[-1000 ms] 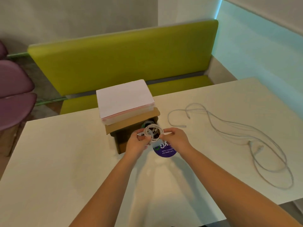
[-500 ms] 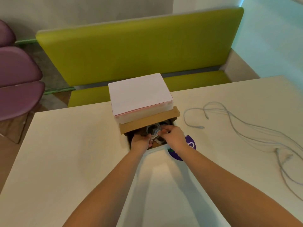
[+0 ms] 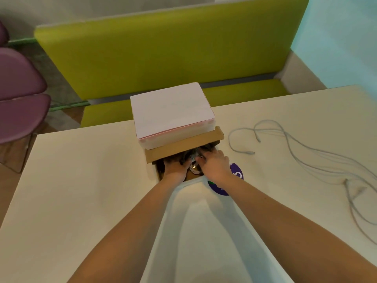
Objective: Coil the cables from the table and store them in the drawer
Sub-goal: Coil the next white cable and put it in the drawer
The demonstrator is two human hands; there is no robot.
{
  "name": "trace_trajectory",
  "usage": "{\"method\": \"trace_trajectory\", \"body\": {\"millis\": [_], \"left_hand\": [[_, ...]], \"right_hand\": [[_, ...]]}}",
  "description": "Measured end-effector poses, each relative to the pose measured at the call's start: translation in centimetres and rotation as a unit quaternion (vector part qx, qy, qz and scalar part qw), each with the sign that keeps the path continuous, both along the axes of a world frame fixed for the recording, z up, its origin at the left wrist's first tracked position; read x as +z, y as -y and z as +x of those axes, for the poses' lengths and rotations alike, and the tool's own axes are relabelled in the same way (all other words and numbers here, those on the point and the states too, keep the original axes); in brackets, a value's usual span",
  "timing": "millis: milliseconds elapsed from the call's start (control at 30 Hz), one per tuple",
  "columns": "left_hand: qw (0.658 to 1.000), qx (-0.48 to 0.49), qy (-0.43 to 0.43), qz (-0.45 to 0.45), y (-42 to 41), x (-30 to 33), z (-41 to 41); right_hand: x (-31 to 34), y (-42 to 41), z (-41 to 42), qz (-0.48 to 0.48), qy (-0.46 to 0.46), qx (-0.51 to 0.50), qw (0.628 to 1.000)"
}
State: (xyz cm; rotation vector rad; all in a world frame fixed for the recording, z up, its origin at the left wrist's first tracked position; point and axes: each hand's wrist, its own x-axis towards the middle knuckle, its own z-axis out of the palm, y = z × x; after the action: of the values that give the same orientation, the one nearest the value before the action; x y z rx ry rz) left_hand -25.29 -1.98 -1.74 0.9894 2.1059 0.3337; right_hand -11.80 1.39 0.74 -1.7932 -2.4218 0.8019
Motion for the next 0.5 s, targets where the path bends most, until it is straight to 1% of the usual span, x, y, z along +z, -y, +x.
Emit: {"method": "trace_trajectory", "body": {"millis": [67,100,167,233,267,333,433,500], "left_hand": [[1.000,-0.018,-0.008,-0.008,-0.1,0.3,0.1],[1.000,-0.019,-0.010,-0.006,0.0,0.4,0.1],[1.000,-0.020,-0.016,0.007,0.1,0.7,0.3],[0.998,-0.025,-0.050,0.014,0.2,1.4,0.6],[0.997,-0.026,-0.073,0.022,0.3,1.7,0.8],[0.992,-0.022,-0.100,0.070,0.6,2.5,1.8],[0.979,-0.020,-0.088,0.183,1.6,4.6,4.4],[0.968,-0.043,-0.079,0.235,1.8,6.0,6.7]], "right_hand": [[0.2,0.0,0.2,0.000,-0.023,-0.005,1.000],[0.2,0.1,0.4,0.002,-0.049,-0.016,0.999],[0.5,0.4,1.1,0.005,-0.127,-0.054,0.990],[1.1,0.8,2.5,-0.007,-0.208,-0.103,0.973],[1.4,0.9,3.3,-0.013,-0.231,-0.124,0.965],[1.7,1.1,5.3,-0.025,-0.253,-0.158,0.954],[1.5,1.0,8.0,-0.039,-0.274,-0.199,0.940],[1.4,0.7,9.6,-0.027,-0.284,-0.226,0.932]]}}
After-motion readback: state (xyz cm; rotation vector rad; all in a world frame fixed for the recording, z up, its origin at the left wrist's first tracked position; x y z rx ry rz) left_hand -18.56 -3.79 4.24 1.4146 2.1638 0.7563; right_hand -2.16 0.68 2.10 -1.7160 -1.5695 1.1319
